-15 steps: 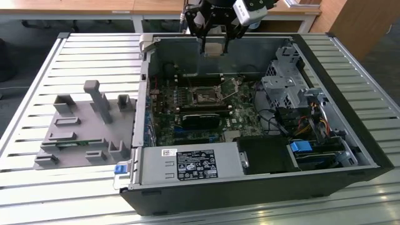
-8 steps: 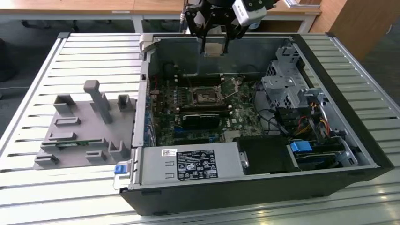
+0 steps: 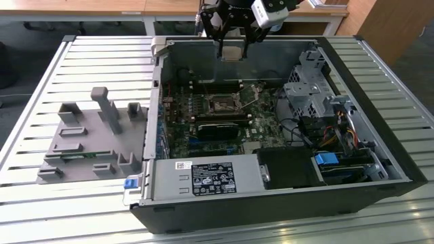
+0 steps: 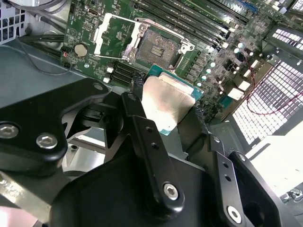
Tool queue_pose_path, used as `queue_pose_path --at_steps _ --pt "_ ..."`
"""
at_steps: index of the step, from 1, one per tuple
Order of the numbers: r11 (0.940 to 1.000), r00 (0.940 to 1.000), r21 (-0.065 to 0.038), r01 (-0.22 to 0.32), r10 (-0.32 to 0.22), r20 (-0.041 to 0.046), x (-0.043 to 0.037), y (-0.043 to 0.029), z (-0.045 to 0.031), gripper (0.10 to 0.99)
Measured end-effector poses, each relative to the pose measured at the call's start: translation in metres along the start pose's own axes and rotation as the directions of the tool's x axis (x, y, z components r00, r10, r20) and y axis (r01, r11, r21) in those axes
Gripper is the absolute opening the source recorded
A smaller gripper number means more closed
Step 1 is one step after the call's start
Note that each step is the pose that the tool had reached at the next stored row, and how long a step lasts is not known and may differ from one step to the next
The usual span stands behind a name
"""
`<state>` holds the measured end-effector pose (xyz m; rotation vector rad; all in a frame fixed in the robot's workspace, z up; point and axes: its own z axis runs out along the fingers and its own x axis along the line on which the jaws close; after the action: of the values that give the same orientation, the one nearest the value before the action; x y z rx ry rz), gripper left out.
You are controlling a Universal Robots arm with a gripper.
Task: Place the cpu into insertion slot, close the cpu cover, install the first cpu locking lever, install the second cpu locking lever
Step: 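Place the cpu into insertion slot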
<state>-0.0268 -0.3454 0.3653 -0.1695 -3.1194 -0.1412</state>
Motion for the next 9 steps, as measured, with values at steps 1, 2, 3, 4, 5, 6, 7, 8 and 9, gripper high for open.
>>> queue_pose_path --at_steps 1,2,3,4,5,6,7,8,9 --pt "1.0000 1.0000 0.000 -0.003 0.003 0.0003 0.0000 0.0000 0.0000 0.541" --pt "1.0000 1.0000 0.000 -0.006 0.006 0.0005 0.0000 0.0000 0.0000 0.541" --pt "1.0000 1.0000 0.000 -0.009 0.009 0.0008 0.0000 0.0000 0.0000 0.541" --pt "0.9999 0.9999 0.000 -0.012 0.012 0.0010 0.0000 0.0000 0.0000 0.541" --pt "0.9999 0.9999 0.000 -0.014 0.014 0.0013 0.0000 0.0000 0.0000 0.541" --pt "0.9999 0.9999 0.000 -0.017 0.017 0.0015 0.0001 0.0000 0.0000 0.541" --pt "0.9998 0.9998 0.000 -0.019 0.019 0.0017 0.0000 0.0000 0.0000 0.541" --pt "0.9998 0.9998 0.000 -0.022 0.022 0.0019 0.0000 0.0000 0.0000 0.541" --pt "0.9997 0.9997 0.000 -0.024 0.024 0.0021 0.0000 0.0000 0.0000 0.541"
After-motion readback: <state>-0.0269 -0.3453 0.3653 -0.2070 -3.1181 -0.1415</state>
